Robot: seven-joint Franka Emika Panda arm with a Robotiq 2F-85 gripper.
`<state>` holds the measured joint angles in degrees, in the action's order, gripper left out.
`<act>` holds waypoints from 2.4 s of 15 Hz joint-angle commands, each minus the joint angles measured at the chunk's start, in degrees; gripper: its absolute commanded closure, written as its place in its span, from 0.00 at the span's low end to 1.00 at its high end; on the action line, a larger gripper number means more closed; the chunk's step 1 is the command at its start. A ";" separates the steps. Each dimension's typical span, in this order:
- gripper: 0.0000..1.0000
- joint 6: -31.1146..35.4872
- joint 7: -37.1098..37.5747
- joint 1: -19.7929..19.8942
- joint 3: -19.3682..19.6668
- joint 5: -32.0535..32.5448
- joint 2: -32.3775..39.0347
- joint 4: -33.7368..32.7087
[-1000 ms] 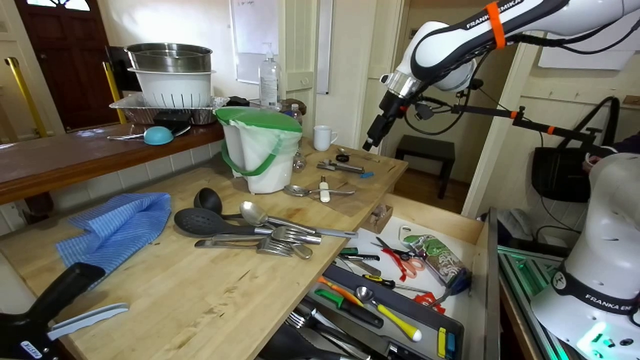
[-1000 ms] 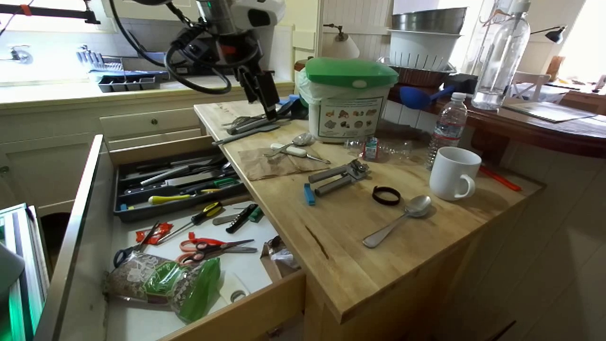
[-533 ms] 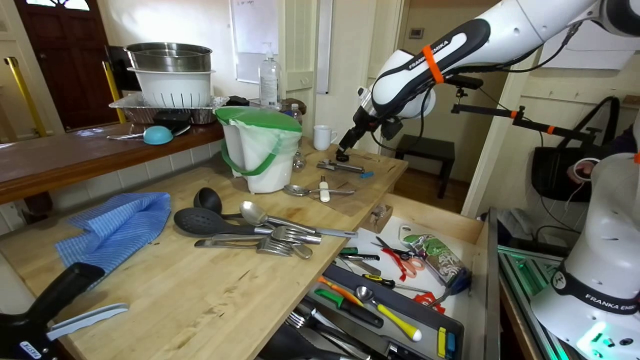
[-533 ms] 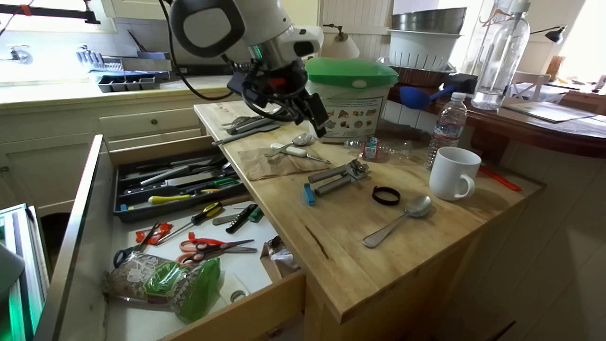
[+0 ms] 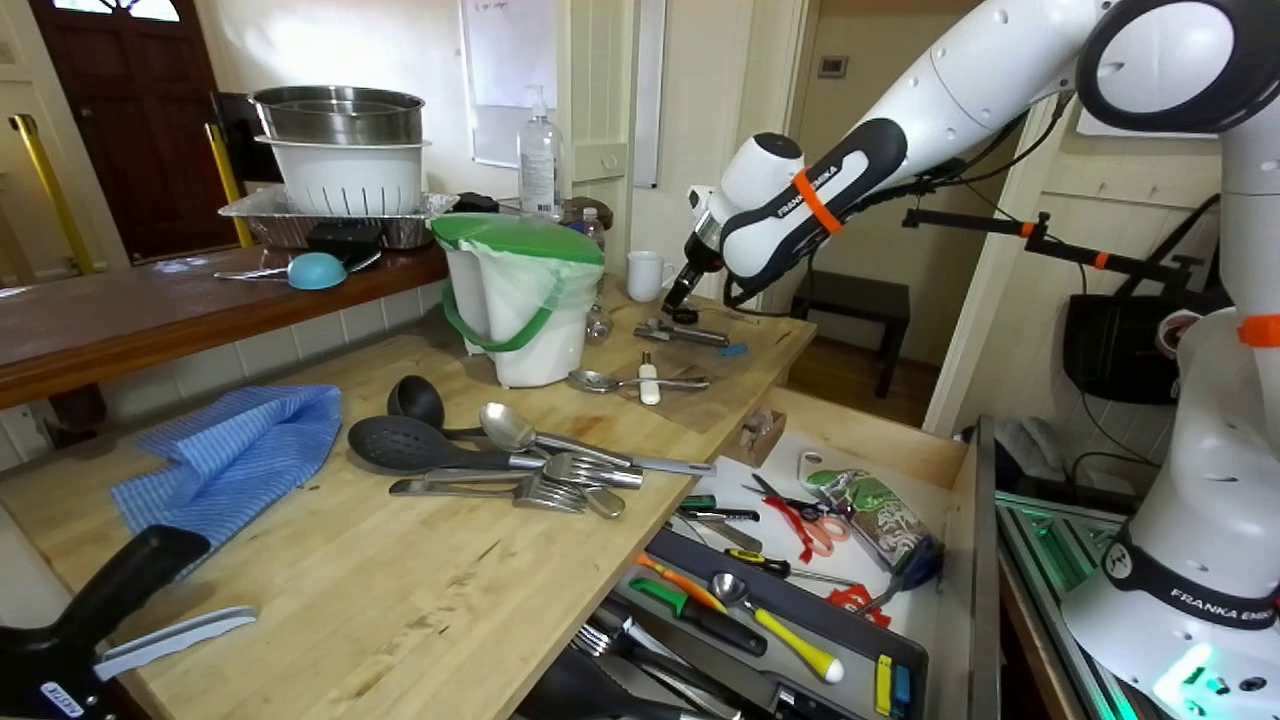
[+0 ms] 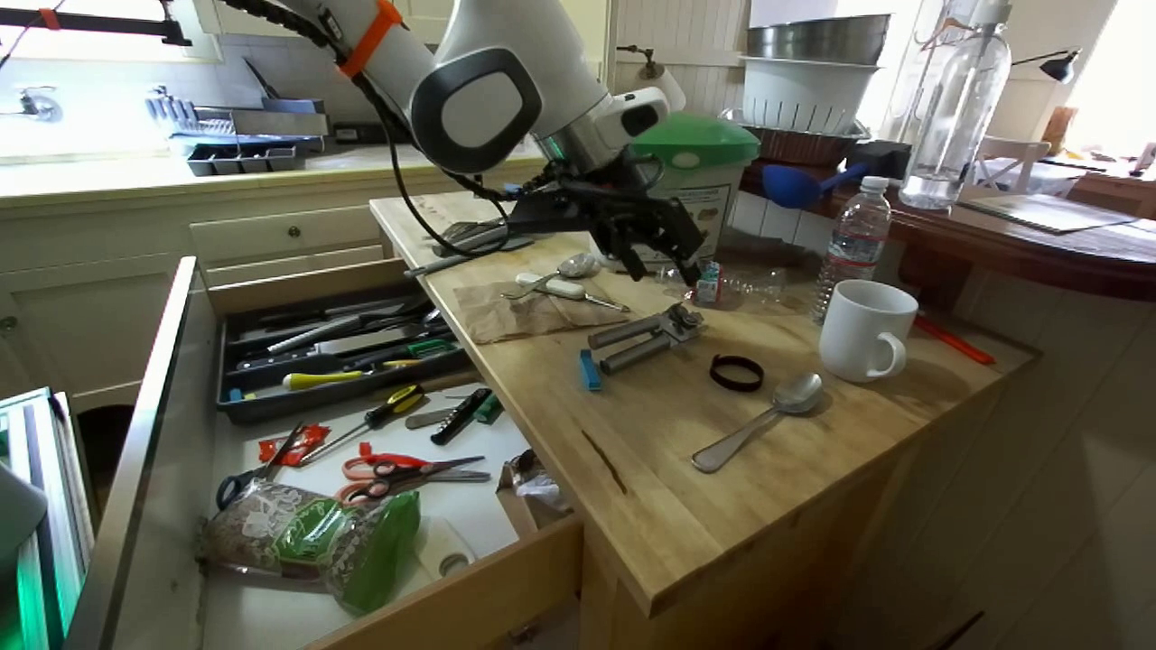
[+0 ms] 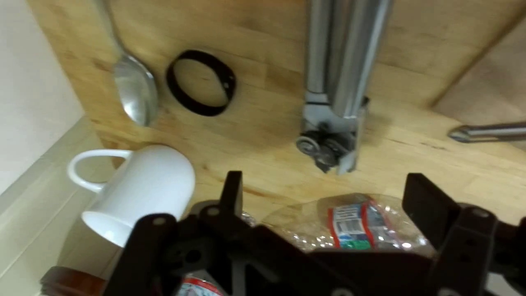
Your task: Put the can opener in the drawer
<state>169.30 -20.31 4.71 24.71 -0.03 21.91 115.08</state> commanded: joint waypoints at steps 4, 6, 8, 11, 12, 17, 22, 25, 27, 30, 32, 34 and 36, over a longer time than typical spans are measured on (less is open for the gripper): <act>0.00 -5.08 9.49 -11.57 15.96 10.72 1.31 -0.50; 0.00 -9.14 14.34 -16.13 20.50 12.30 1.13 0.22; 0.00 -14.90 19.78 -20.56 24.50 14.28 1.24 0.62; 0.00 -23.89 28.57 -19.43 21.62 20.68 -1.99 0.64; 0.00 -26.06 31.20 -18.89 20.35 22.18 -2.64 0.70; 0.00 -34.25 36.53 -11.60 9.56 19.18 -6.37 1.23; 0.00 -34.32 38.75 -2.37 0.36 16.97 -6.42 0.94; 0.00 -31.98 34.91 2.47 -4.33 11.03 -5.98 0.77; 0.00 -30.07 32.08 4.66 -7.10 6.35 -5.74 0.59; 0.00 -28.16 27.30 6.82 -10.26 1.04 -4.94 -0.45; 0.00 -27.39 22.71 7.80 -11.44 0.26 -4.59 -1.22; 0.00 -28.97 26.46 6.72 -10.51 2.53 -5.20 -0.88; 0.00 -28.98 26.47 6.72 -10.50 2.56 -5.20 -0.89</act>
<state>140.53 6.09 10.92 14.71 2.33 16.72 114.35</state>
